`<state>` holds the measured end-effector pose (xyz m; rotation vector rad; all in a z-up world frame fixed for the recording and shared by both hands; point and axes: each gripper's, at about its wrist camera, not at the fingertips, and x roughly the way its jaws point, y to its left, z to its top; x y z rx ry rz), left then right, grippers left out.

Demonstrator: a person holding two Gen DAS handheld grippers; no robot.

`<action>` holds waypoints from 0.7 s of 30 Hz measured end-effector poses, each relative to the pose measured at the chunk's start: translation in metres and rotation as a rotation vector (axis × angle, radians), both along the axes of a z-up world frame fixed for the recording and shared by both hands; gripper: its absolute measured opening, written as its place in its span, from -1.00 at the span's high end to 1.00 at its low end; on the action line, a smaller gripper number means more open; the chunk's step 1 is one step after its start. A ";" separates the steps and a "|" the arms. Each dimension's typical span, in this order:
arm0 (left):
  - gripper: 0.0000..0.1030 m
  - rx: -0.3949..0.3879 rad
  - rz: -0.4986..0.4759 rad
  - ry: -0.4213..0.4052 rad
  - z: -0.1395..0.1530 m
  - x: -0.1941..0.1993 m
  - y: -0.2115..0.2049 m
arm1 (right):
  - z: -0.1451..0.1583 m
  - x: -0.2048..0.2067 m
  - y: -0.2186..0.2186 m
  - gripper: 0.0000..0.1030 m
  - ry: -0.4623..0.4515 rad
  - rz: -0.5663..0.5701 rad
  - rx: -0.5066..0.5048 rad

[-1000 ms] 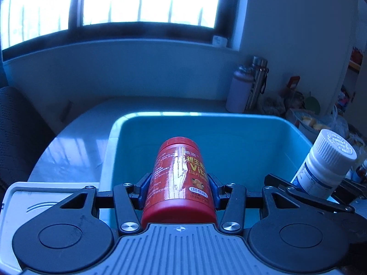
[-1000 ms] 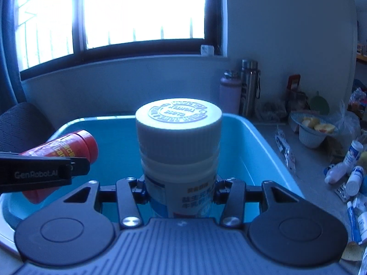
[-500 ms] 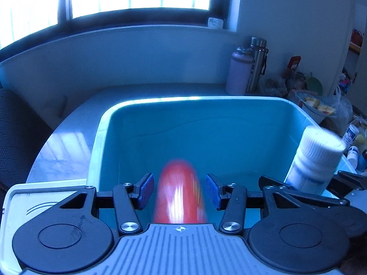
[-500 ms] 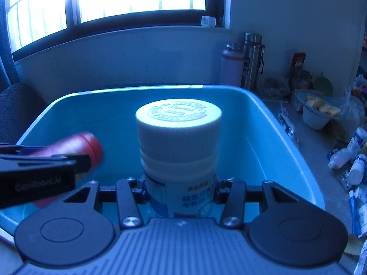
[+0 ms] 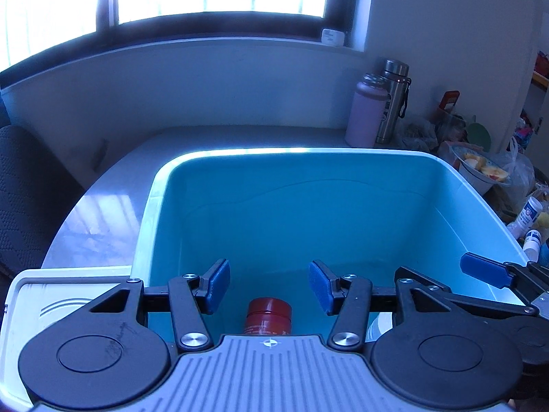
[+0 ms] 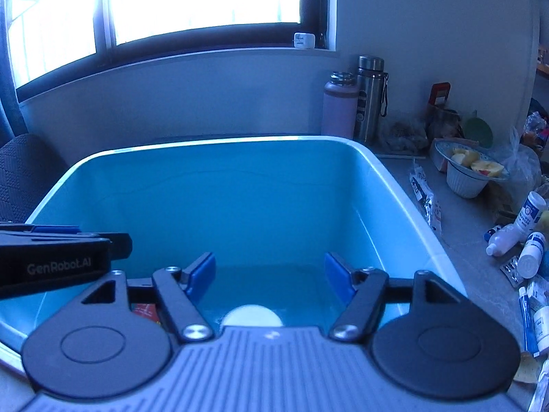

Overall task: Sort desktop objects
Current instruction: 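Open the left gripper over the bin while the right gripper releases the pill bottle, then withdraw both tools from the bin and move the right tool toward the red canister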

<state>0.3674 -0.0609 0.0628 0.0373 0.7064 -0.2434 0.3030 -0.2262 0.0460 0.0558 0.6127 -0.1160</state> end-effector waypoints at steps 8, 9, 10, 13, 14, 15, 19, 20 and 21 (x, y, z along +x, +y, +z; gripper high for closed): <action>-0.05 0.014 0.016 -0.025 0.009 -0.011 -0.006 | 0.004 -0.009 -0.004 -0.40 -0.020 0.012 0.007; -0.05 0.014 0.020 -0.028 0.011 -0.014 -0.006 | 0.005 -0.011 -0.004 -0.43 -0.025 0.014 0.006; -0.06 0.014 0.025 -0.033 0.013 -0.017 -0.006 | 0.006 -0.014 -0.004 -0.45 -0.030 0.014 0.007; -0.14 0.016 0.036 -0.051 0.021 -0.030 -0.006 | 0.011 -0.024 -0.005 -0.51 -0.046 0.018 0.009; -0.18 0.020 0.036 -0.062 0.024 -0.035 -0.006 | 0.013 -0.029 -0.005 -0.52 -0.053 0.019 0.010; -0.20 0.023 0.039 -0.074 0.028 -0.041 -0.005 | 0.015 -0.033 -0.005 -0.54 -0.060 0.020 0.013; -0.24 0.016 0.059 -0.106 0.041 -0.068 -0.003 | 0.026 -0.056 -0.005 -0.58 -0.099 0.033 0.019; -0.25 0.013 0.063 -0.112 0.045 -0.076 -0.003 | 0.028 -0.063 -0.004 -0.58 -0.111 0.038 0.018; -0.25 0.012 0.066 -0.118 0.047 -0.084 -0.003 | 0.031 -0.070 -0.005 -0.60 -0.126 0.043 0.020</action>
